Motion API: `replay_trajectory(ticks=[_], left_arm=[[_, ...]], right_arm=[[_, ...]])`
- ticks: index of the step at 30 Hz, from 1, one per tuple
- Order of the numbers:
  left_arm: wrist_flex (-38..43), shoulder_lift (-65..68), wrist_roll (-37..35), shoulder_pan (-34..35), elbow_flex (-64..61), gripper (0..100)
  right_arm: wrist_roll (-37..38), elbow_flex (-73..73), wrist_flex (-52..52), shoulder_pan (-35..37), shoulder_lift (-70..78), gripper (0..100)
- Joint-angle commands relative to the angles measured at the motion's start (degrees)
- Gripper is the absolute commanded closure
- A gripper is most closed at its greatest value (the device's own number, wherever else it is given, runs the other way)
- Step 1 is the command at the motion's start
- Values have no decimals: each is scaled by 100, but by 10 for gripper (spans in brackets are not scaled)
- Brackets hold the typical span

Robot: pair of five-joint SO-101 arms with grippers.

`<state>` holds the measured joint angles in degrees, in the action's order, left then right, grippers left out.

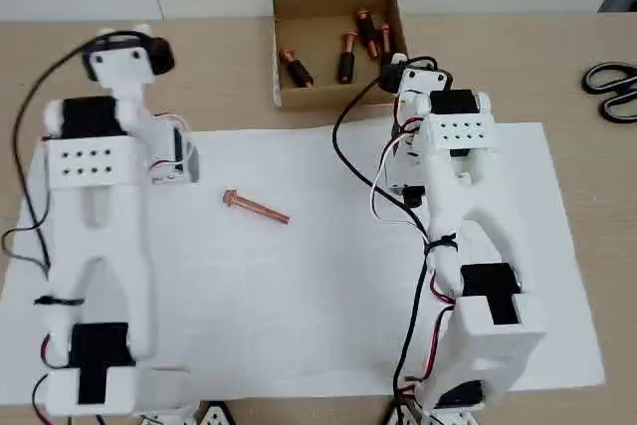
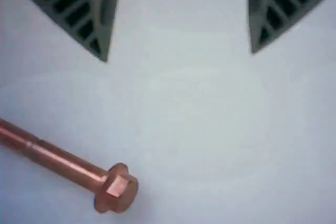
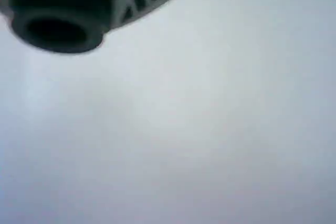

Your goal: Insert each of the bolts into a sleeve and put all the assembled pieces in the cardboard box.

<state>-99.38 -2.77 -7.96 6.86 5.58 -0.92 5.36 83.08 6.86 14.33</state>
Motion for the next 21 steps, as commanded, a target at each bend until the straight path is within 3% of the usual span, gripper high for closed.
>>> replay_trajectory(ticks=[1, 10, 16, 21], left_arm=[[-105, 53, -35, -378, 163, 833], [-97, 53, -167, -1108, -629, 878], [457, 484, -1618, -1073, -743, 870], [308, 888, -2207, -1284, -716, 840]], right_arm=[[70, 343, -48, -4, -180, 991], [387, 299, -4, -4, -1393, 992], [431, 176, 13, 4, -1622, 992], [396, 88, 4, 13, -1613, 992]])
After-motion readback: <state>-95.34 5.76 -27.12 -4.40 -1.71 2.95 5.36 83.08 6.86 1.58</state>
